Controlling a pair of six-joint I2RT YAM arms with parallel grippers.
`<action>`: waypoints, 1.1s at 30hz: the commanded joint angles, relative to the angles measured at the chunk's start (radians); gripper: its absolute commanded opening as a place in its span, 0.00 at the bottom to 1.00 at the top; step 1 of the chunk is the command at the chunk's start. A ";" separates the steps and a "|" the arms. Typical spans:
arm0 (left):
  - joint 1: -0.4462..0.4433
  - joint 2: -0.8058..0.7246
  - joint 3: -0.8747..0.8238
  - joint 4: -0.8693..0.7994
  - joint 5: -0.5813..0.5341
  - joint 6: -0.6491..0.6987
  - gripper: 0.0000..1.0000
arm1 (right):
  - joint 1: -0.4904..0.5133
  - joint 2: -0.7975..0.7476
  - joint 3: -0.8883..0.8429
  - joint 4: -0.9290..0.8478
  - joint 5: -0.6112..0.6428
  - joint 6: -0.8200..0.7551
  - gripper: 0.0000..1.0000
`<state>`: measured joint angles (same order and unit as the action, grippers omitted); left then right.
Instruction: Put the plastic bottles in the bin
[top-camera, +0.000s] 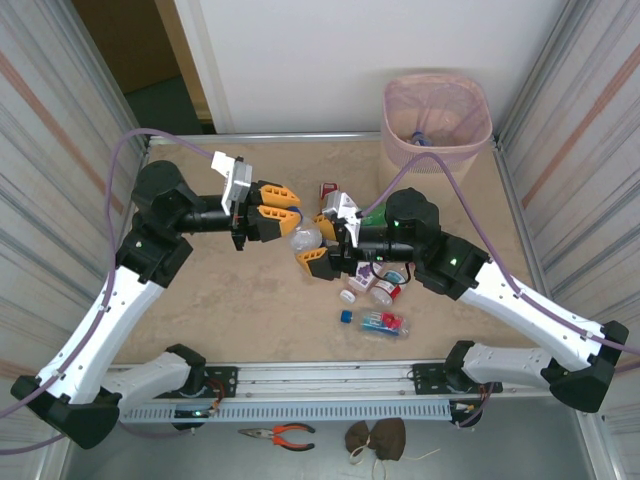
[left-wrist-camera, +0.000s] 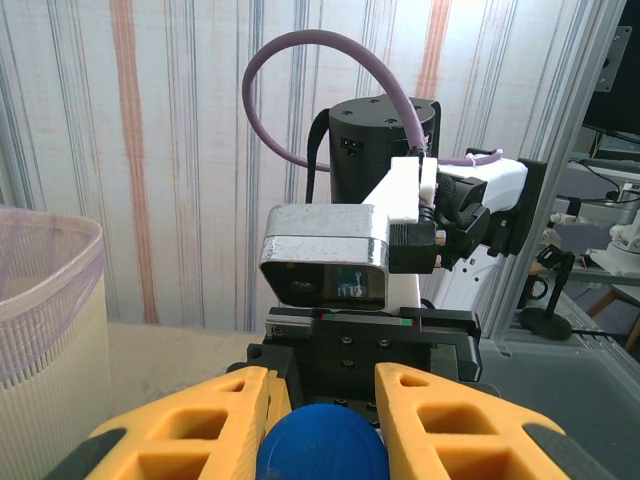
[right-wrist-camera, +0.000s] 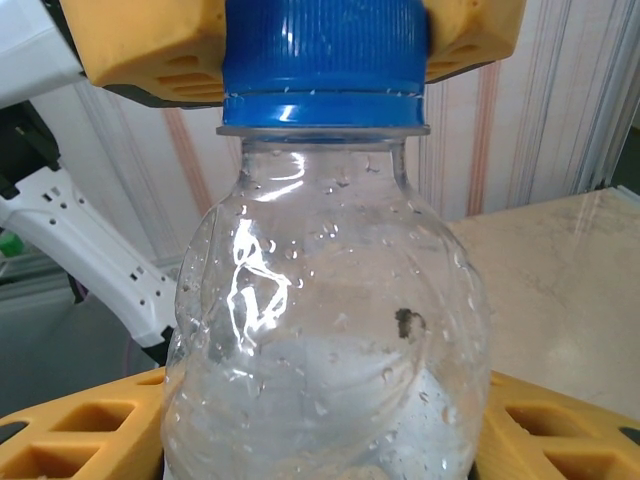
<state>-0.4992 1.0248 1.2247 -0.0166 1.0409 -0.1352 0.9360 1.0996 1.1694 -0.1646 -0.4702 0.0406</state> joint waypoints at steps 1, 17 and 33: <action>-0.002 -0.003 0.028 0.028 -0.020 0.006 0.09 | 0.006 -0.017 0.037 0.020 0.018 0.011 0.55; -0.003 -0.093 -0.031 -0.058 -0.192 0.049 0.67 | -0.152 -0.067 0.072 -0.096 0.093 0.038 0.53; -0.001 -0.155 -0.115 -0.101 -0.280 0.020 0.67 | -0.740 0.119 0.321 -0.280 0.065 0.133 0.51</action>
<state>-0.4992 0.8951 1.1175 -0.1135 0.7792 -0.1085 0.2600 1.1660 1.4265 -0.4042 -0.3870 0.1444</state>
